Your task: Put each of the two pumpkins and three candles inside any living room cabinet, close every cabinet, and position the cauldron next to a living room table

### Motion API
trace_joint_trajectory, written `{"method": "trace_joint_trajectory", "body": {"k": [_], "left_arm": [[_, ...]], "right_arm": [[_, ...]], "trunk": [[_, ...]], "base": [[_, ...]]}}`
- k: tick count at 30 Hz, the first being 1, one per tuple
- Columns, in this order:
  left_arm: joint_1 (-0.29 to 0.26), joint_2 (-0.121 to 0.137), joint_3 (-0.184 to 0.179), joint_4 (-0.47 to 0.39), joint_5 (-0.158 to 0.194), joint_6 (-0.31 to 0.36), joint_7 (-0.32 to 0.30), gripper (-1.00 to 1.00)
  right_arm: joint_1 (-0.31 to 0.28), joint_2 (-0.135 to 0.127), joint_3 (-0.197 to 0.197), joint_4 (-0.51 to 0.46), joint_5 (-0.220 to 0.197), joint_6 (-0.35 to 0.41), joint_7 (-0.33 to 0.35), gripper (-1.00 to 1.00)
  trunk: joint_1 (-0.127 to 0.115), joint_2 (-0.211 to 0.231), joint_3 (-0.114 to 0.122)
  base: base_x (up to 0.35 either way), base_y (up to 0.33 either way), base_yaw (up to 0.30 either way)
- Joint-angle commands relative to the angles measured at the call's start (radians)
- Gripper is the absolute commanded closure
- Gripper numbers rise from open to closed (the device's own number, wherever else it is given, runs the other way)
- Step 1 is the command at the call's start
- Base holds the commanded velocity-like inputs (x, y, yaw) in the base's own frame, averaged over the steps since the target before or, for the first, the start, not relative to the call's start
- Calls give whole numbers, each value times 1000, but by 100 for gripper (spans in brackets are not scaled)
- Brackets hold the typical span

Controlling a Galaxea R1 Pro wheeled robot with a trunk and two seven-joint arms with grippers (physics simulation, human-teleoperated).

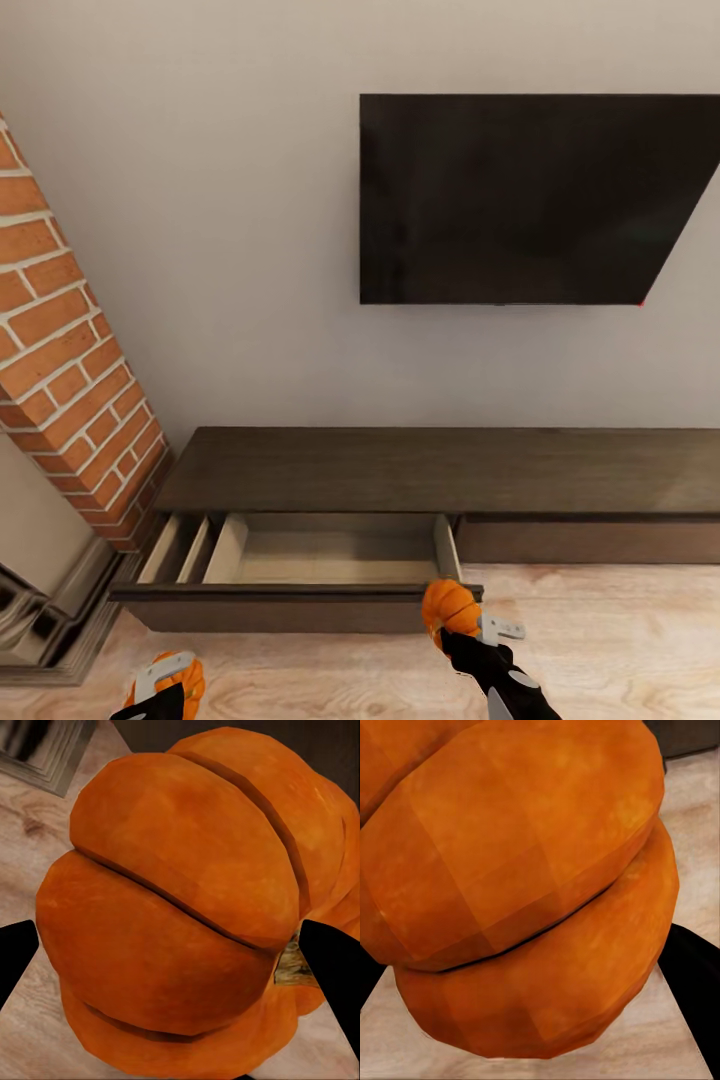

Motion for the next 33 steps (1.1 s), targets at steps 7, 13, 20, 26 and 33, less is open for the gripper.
{"method": "trace_joint_trajectory", "body": {"k": [7,13,20,26,33], "left_arm": [[-1,0,-9,0,7,-4,3,100],[-1,1,-7,0,15,-4,3,100],[-1,0,-4,-4,14,4,5,100],[-1,0,-4,-4,11,6,4,100],[-1,0,-5,-4,8,7,3,100]], "right_arm": [[0,-1,5,-3,-8,5,-5,100],[0,-1,5,-3,-8,5,-3,100],[0,-2,4,4,-8,6,-3,100],[0,-4,3,18,-6,5,-3,100],[0,-4,3,26,-6,5,-3,100]], "trunk": [[1,0,-1],[1,0,-1],[-11,21,9],[-34,63,27],[-61,112,49]], "base": [[297,21,0],[172,56,0],[8,2,0],[0,0,0],[0,0,0]]}}
